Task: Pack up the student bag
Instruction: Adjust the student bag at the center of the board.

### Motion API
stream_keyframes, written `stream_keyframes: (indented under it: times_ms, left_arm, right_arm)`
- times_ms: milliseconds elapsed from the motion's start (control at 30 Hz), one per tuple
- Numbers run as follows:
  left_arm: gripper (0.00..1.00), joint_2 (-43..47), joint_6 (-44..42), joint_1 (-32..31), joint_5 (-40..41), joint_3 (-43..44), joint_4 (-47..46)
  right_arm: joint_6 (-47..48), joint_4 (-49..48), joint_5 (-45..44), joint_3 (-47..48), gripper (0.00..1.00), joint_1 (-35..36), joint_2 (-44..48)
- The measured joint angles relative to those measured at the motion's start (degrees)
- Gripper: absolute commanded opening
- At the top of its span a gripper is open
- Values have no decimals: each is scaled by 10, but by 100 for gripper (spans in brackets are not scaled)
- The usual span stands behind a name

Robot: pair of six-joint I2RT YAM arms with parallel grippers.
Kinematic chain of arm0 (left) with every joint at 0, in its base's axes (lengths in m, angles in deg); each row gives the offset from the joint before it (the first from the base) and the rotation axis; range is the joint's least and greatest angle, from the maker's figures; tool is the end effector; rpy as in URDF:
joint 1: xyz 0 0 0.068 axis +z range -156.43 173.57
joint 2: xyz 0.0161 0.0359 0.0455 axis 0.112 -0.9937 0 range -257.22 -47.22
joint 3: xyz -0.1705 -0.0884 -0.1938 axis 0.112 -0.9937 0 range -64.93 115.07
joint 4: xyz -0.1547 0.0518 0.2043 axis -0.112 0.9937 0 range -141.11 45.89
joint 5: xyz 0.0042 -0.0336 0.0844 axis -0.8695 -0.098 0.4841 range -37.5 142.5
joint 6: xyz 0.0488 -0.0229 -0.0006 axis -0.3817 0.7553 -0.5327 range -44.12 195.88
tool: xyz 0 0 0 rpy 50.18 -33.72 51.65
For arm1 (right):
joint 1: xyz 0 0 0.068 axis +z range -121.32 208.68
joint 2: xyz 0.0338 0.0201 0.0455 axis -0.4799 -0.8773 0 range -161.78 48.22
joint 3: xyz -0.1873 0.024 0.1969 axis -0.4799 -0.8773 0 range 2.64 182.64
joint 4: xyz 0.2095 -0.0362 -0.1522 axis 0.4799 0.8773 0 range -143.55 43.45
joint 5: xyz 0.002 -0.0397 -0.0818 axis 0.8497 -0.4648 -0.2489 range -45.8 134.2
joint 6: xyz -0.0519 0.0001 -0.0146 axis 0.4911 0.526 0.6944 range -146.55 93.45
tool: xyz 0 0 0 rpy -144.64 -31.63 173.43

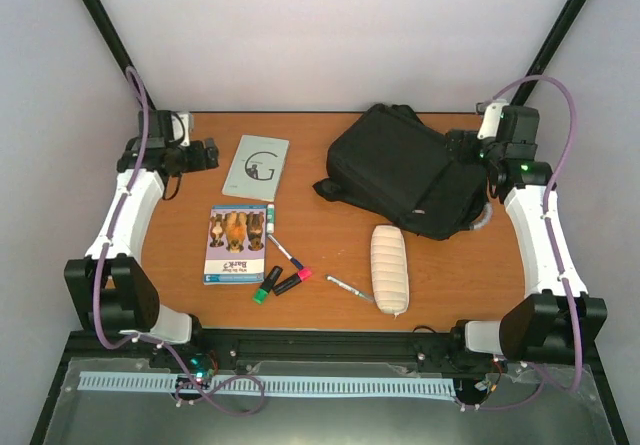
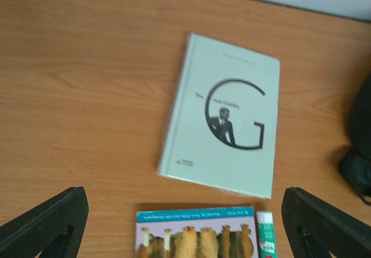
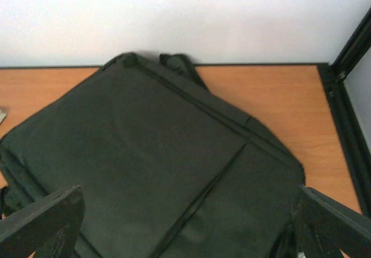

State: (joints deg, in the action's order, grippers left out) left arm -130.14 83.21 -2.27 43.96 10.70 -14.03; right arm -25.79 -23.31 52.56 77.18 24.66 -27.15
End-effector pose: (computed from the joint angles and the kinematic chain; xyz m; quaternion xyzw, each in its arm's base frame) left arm 0.3158 0.0178 0.3275 -0.0633 0.9174 -0.0793 0.3847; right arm 0.2925 -0.0155 0.3690 -0.0112 0.8690 0.0430 0.4928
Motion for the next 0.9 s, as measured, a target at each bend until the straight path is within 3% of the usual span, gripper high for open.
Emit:
stream_keyframes:
  times_ms: [367, 600, 900]
  left_arm:
    - [86, 0, 60, -140, -15, -76, -30]
    - [85, -12, 100, -260, -26, -87, -52]
    - [85, -111, 169, -382, -39, -78, -74]
  right_arm:
    - [56, 20, 94, -75, 100, 7, 0]
    - [123, 59, 156, -92, 88, 11, -9]
    - [208, 129, 197, -87, 78, 7, -72]
